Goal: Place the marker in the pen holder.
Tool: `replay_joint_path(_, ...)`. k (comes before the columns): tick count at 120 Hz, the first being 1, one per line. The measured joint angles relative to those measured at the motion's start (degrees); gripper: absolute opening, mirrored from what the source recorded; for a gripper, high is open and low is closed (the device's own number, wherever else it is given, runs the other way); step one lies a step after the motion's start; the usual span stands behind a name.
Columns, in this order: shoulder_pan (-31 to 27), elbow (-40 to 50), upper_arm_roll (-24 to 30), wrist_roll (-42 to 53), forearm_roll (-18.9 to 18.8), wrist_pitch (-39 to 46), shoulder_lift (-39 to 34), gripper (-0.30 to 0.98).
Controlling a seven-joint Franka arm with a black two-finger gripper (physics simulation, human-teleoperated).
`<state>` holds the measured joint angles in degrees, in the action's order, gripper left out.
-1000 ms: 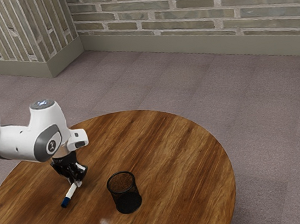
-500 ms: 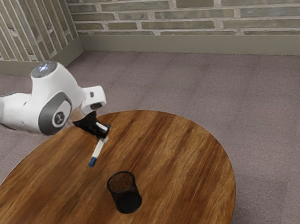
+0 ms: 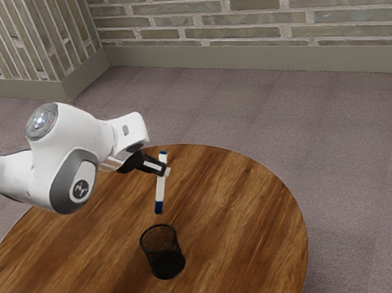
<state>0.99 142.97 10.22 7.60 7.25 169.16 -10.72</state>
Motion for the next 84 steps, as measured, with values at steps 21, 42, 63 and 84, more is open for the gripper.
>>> replay_joint_path(21,-0.09,4.43,1.42,0.52,1.83,4.87,-0.86,-0.06)
replay_joint_path(42,-0.03,6.81,2.55,1.05,3.26,7.10,-1.44,-0.06)
replay_joint_path(63,-0.07,10.07,2.94,1.46,3.91,8.02,-2.76,-0.05)
replay_joint_path(84,-0.02,10.80,3.80,1.69,4.50,8.34,-1.62,0.04)
